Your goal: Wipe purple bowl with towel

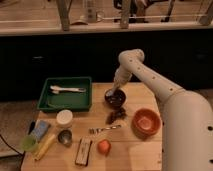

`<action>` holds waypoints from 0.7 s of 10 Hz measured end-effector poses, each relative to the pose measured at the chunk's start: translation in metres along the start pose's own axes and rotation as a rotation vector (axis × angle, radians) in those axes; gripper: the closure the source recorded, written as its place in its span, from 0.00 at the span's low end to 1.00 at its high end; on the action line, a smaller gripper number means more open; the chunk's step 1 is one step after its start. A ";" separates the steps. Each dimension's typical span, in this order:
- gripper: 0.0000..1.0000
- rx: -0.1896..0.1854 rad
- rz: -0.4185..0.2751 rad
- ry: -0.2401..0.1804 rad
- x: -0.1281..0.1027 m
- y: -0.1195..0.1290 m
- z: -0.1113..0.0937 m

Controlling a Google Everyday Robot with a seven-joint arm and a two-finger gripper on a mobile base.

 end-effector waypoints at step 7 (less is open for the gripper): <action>1.00 -0.095 -0.154 -0.083 -0.034 0.034 0.000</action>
